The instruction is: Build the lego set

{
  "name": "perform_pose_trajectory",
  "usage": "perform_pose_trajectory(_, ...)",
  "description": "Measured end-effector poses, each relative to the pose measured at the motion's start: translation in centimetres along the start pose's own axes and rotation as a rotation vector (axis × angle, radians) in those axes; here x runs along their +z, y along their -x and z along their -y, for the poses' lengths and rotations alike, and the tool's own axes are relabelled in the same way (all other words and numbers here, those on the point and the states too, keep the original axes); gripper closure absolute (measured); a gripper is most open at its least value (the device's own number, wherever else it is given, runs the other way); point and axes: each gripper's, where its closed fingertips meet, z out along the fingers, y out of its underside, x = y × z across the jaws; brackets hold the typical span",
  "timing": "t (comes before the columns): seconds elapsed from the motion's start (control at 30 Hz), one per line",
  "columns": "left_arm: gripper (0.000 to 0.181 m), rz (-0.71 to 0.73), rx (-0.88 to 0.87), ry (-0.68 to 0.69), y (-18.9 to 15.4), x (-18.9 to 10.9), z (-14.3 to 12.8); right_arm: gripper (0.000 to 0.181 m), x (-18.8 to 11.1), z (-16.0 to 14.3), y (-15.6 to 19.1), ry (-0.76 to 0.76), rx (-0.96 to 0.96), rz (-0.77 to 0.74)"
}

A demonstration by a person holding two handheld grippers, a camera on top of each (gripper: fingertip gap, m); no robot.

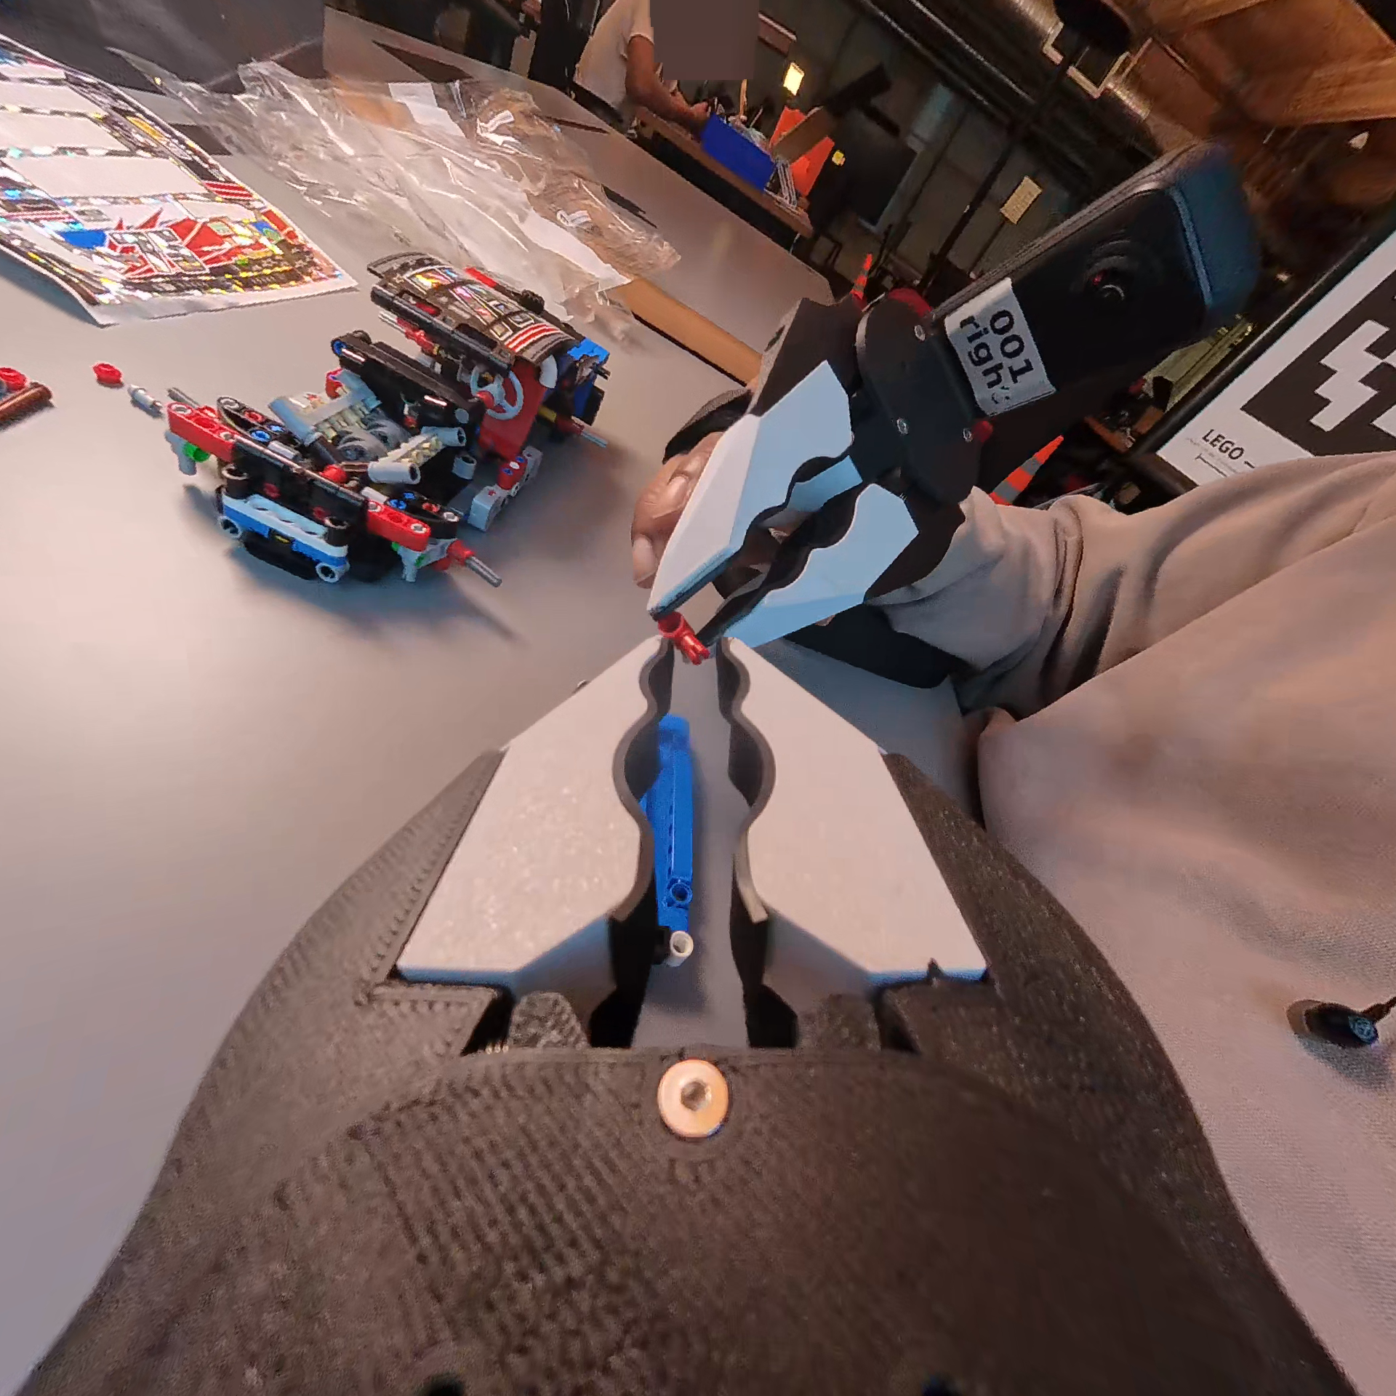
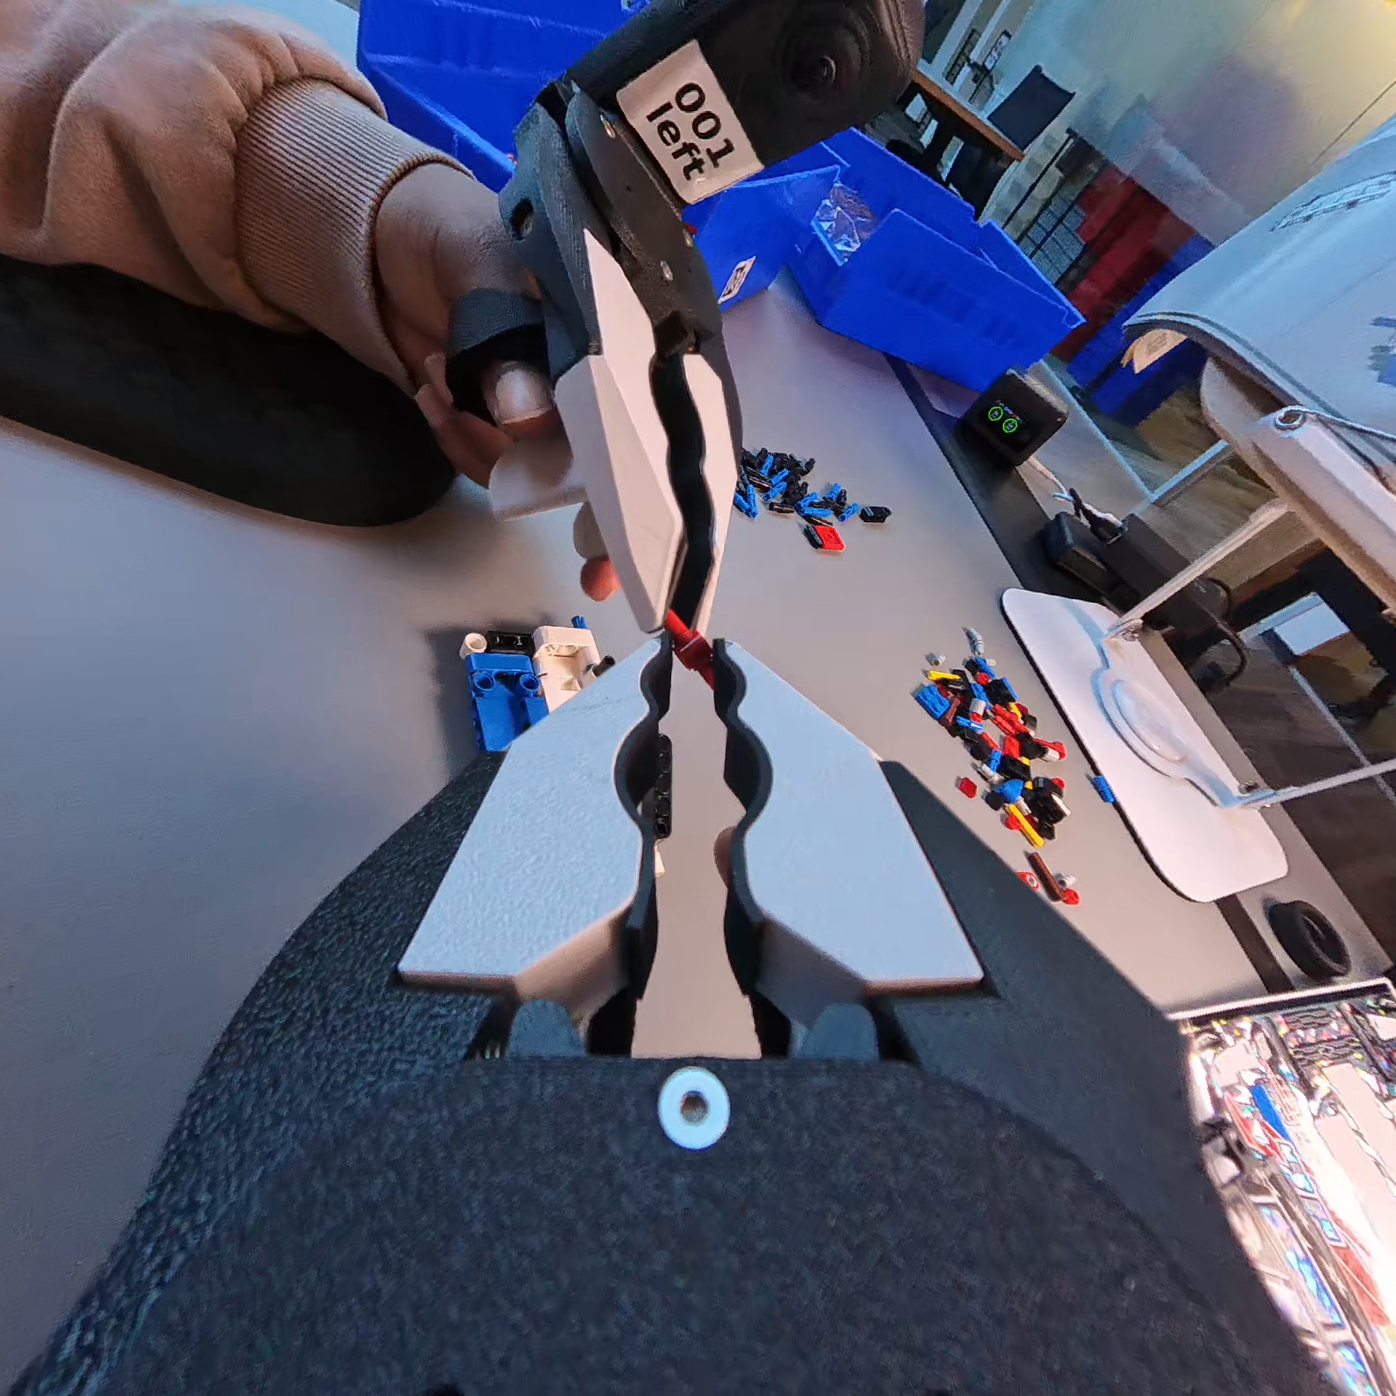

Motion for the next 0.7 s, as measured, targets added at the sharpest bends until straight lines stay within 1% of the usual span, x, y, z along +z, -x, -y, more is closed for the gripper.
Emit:
perform_pose_trajectory(0.03, 0.176, 0.003, 0.002, -0.009, 0.1, -0.2, 0.2, 0.173, 0.0, 0.0, -0.1, -0.002, -0.008, -0.009)
perform_pose_trajectory(0.17, 0.181, 0.01, -0.005, -0.028, 0.2, -0.6, 0.5, 0.174, 0.0, 0.0, -0.5, 0.001, -0.074, -0.058)
perform_pose_trajectory(0.3, 0.181, 0.026, 0.015, -0.052, 0.3, -1.2, 1.0, 0.173, -0.5, 0.5, -0.7, 0.004, -0.161, -0.113)
perform_pose_trajectory(0.43, 0.165, -0.004, -0.015, -0.034, -0.1, -0.8, 0.7, 0.174, -0.6, 0.5, -0.9, 0.018, -0.22, -0.146)
perform_pose_trajectory(0.5, 0.164, -0.017, -0.017, -0.02, -0.4, -0.4, 0.4, 0.174, -0.4, 0.4, -0.7, 0.027, -0.249, -0.157)
perform_pose_trajectory(0.57, 0.168, -0.014, -0.027, -0.017, -0.4, 0.0, 0.4, 0.173, -0.2, 0.2, -0.5, 0.047, -0.276, -0.155)
perform_pose_trajectory(0.63, 0.177, 0.007, -0.032, -0.01, 0.1, 0.0, 0.2, 0.174, -0.1, 0.2, -0.4, 0.057, -0.305, -0.161)
perform_pose_trajectory(0.7, 0.178, -0.012, -0.053, -0.018, 0.0, -0.1, 0.2, 0.174, -0.1, 0.3, -0.3, 0.049, -0.314, -0.169)
